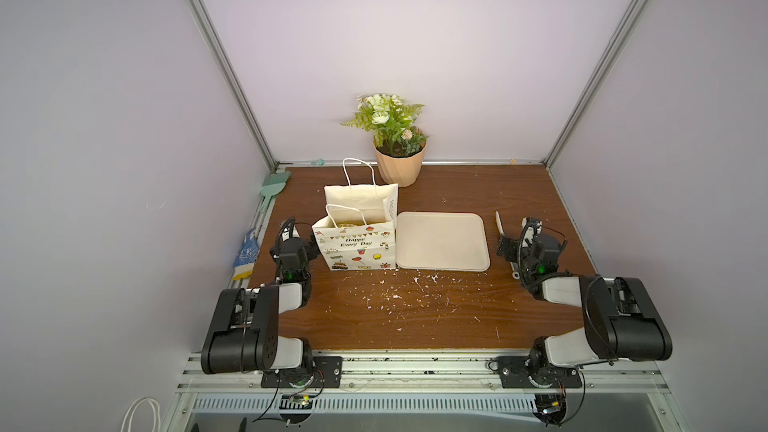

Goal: Pack bread into a paper bag
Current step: Reset both arms

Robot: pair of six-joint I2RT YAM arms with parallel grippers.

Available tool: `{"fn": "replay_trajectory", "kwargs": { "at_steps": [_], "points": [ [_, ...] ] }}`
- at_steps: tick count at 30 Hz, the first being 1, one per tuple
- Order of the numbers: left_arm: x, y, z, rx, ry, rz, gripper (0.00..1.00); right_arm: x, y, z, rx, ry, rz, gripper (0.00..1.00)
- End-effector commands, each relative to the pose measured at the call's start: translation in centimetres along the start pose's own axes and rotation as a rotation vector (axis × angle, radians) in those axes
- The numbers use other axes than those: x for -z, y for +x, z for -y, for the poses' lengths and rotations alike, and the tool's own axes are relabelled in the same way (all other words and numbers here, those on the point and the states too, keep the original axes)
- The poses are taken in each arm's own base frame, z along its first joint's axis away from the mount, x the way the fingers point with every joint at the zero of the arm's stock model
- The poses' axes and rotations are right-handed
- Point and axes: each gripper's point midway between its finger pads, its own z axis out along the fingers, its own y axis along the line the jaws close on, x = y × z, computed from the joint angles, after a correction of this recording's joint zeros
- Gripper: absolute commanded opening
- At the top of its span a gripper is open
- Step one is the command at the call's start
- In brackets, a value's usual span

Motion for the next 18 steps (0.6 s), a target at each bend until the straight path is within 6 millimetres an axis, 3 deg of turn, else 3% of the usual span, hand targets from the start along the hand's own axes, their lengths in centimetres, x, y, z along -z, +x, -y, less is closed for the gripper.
{"fn": "replay_trajectory", "kwargs": {
  "at_steps": [1,4,6,9,14,18],
  "points": [
    [0.3,-2.7,2.3,-0.056,0.052,0.122,1.0,0.6,-3.5,-1.2,0.043,-0.023,0.148,0.99],
    [0.2,-2.2,4.5,-0.136,0.12,0.116,1.0,0.5,-3.0,-2.4,0.11,0.015,0.152,0.99],
    [1.7,-1.8,5.8,-0.186,0.221,0.16,1.0,1.2,-3.0,-2.2,0.107,0.04,0.175,0.99],
    [5.0,-2.1,6.1,-0.176,0.291,0.31,1.0,2.4,-3.0,-1.3,0.073,0.058,0.268,1.0],
    [1.8,-1.6,6.6,-0.194,0.267,0.179,1.0,2.0,-2.5,-1.4,0.082,0.064,0.211,1.0],
    [1.3,-1.5,6.2,-0.178,0.257,0.16,1.0,2.0,-2.6,-1.4,0.083,0.063,0.222,1.0]
  ]
}}
